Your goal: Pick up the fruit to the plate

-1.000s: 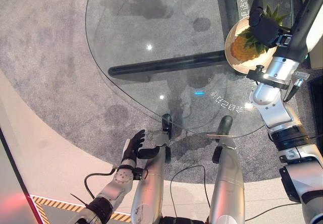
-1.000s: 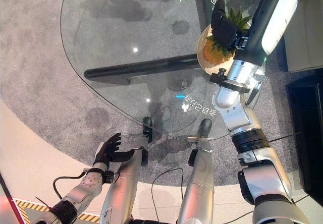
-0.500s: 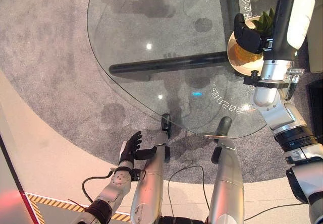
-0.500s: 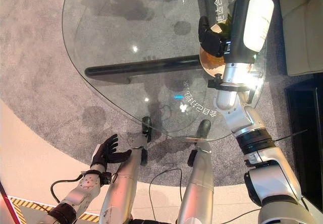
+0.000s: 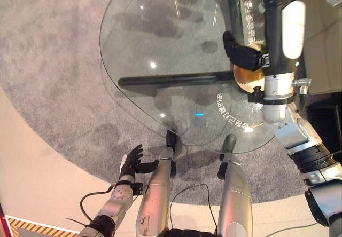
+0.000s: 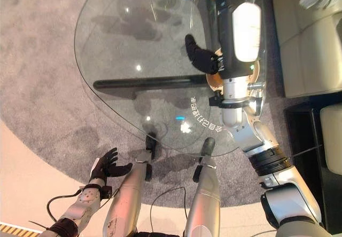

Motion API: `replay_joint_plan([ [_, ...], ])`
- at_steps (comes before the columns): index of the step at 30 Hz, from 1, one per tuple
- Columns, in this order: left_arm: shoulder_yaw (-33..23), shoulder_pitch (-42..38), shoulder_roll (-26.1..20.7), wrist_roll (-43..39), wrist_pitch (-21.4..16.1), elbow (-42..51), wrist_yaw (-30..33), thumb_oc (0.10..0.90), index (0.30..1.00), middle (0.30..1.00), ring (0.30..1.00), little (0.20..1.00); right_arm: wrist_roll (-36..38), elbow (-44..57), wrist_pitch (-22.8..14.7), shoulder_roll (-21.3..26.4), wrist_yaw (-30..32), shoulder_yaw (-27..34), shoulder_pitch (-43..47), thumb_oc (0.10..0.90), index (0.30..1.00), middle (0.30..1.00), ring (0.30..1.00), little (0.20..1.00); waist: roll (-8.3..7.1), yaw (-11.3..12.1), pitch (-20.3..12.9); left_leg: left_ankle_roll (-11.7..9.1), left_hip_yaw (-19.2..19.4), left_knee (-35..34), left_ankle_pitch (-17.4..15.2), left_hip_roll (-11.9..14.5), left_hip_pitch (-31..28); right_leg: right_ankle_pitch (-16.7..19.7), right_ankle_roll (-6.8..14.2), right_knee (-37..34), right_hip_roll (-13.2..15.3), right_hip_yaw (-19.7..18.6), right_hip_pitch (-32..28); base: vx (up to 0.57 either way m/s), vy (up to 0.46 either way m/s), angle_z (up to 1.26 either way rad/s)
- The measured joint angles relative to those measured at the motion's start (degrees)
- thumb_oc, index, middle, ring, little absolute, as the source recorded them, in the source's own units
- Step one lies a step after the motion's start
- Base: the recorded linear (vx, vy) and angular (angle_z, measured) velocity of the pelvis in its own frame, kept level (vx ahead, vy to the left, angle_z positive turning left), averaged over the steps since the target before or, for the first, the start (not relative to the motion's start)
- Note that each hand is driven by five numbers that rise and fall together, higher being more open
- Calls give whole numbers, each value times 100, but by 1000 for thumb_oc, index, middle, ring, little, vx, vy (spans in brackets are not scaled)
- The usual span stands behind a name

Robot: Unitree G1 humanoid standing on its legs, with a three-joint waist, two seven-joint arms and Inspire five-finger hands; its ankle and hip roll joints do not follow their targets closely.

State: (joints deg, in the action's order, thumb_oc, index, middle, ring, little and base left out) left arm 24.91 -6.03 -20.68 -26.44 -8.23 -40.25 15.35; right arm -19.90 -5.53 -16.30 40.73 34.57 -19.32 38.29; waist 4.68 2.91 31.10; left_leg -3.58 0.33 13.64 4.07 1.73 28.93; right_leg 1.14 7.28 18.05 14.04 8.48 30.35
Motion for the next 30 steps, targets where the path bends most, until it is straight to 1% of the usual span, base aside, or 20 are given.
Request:
replay_joint_plan([
  [2,-105,6,25,48,-1,-133,-131,800,900,900,900,900,62,76,0,-9,-194,8,-35,800,900,900,900,900,-21,-12,0,2,0,-73,-3,2,-142,0,0,-48,0,23,-149,3,-75,3],
  [4,-214,-7,88,51,0,-296,-244,800,900,900,900,900,224,94,2,-42,-527,7,-179,800,900,900,900,900,-42,4,0,1,-10,-109,-12,2,-324,-3,5,-123,0,45,-356,2,-65,3],
  [7,-356,13,183,56,-5,-525,-369,800,900,900,900,900,381,244,7,-77,-1020,-14,-613,800,900,900,900,900,-101,6,1,3,-5,-288,-12,1,-740,11,28,-323,-7,76,-779,8,-77,0],
  [10,-489,18,254,55,3,-823,-554,800,900,900,900,900,686,351,7,-355,-1421,-46,-1059,800,900,900,900,900,-214,-24,0,3,25,-520,-11,7,-1219,32,67,-535,-22,80,-1232,24,-84,-5],
  [13,-558,40,286,54,-16,-996,-649,800,900,900,900,900,1067,392,11,-642,-1791,-217,-1427,800,900,900,900,900,-314,-129,-27,2,66,-755,-13,49,-1636,60,83,-797,-61,104,-1646,56,-73,-5],
  [15,-601,41,311,51,-97,-1036,-708,800,900,900,900,900,1363,393,10,-811,-2114,-262,-1684,800,900,900,900,900,-365,-184,-51,-12,89,-899,-3,93,-1834,100,85,-967,-116,116,-1845,44,-50,-7],
  [17,-709,71,378,47,-130,-1033,-717,800,900,900,900,900,1428,380,16,-894,-2223,-270,-1883,800,900,900,900,900,-387,-157,-65,-16,99,-979,-2,111,-1960,109,84,-1054,-143,120,-1966,37,-29,-8],
  [18,-876,134,474,32,-211,-1029,-726,800,900,900,900,900,1462,385,15,-919,-2424,-372,-2137,800,900,900,900,900,-442,-197,-100,-28,136,-1080,4,140,-2129,145,66,-1196,-179,124,-2136,27,-29,-12],
  [20,-1004,205,543,19,-212,-1031,-727,800,900,900,900,900,1523,386,11,-919,-2631,-505,-2482,800,900,900,900,900,-533,-255,-279,-33,162,-1194,4,171,-2229,184,59,-1358,-215,132,-2250,45,-44,-9],
  [22,-1078,290,655,-105,-189,-1058,-764,800,900,900,900,900,1595,318,0,-982,-2839,-608,-2880,800,900,900,900,900,-616,-310,-417,-40,174,-1352,8,185,-2553,213,72,-1521,-230,181,-2571,45,-43,-3],
  [25,-1165,480,797,-175,-166,-1162,-917,800,900,900,900,900,1710,83,-15,-973,-3206,-770,-3230,800,900,900,900,900,-675,-330,-1006,-57,226,-1539,-6,210,-2705,212,88,-1710,-262,183,-2699,45,-21,-7],
  [26,-1208,552,855,-234,-131,-1275,-1002,800,900,900,900,900,1746,-80,-27,-977,-3444,-812,-3352,800,900,900,900,900,-691,-322,-1280,-58,250,-1659,-6,219,-2893,231,101,-1854,-286,192,-2887,17,-18,-3],
  [27,-1205,610,856,-281,-110,-1273,-1012,800,900,900,900,900,1766,-106,-23,-957,-3543,-839,-3394,800,900,900,900,900,-699,-342,-1441,-71,256,-1673,-21,225,-2905,226,108,-1882,-287,196,-2904,0,0,0],
  [28,-1205,610,856,-281,-110,-1273,-1012,800,900,900,900,900,1766,-106,-23,-957,-3543,-839,-3394,800,900,900,900,900,-699,-342,-1441,-71,256,-1673,-21,225,-2905,226,108,-1882,-287,196,-2904,0,0,0],
  [29,-1226,676,854,-346,-51,-1298,-1052,800,900,900,900,900,1786,-111,-22,-906,-3736,-848,-3467,800,900,900,900,900,-704,-327,-1693,-79,279,-1707,-27,229,-2909,234,106,-1985,-297,200,-2937,20,-5,-8],
  [30,-1257,714,841,-404,-19,-1368,-1117,800,900,900,900,900,1815,-184,-8,-883,-3928,-864,-3467,800,900,900,900,900,-709,-320,-1829,-79,316,-1772,-26,241,-2998,265,111,-2066,-313,199,-3017,34,-7,-9],
])
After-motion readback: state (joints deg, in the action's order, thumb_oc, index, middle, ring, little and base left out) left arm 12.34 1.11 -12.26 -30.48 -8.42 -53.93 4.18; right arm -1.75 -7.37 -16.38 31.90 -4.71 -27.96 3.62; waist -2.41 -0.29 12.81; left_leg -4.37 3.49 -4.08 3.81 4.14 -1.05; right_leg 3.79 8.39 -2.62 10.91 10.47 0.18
